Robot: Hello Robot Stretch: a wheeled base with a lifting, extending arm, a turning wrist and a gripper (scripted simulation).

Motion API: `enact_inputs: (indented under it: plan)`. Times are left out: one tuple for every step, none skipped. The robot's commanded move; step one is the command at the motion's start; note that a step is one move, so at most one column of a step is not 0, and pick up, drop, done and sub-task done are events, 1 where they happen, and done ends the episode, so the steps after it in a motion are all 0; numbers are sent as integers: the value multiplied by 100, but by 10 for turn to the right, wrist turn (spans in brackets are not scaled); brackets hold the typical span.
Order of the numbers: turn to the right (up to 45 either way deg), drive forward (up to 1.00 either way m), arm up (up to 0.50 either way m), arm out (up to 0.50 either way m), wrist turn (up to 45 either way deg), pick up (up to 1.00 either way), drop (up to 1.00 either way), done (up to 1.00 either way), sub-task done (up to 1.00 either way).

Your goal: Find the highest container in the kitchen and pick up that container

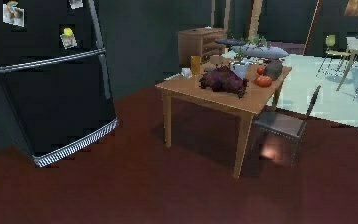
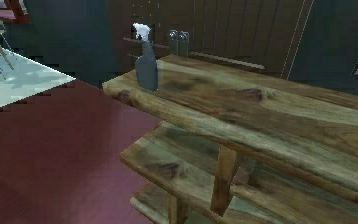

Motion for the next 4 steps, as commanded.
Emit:
enact_inputs:
  plan:
    - [0,0,50,0,0,0,0,0,0]
    - [0,0,38,0,0,0,0,0,0]
    - [0,0,0,42,0,0,0,0,0]
    - [0,0,0,0,450,0,0,0,0]
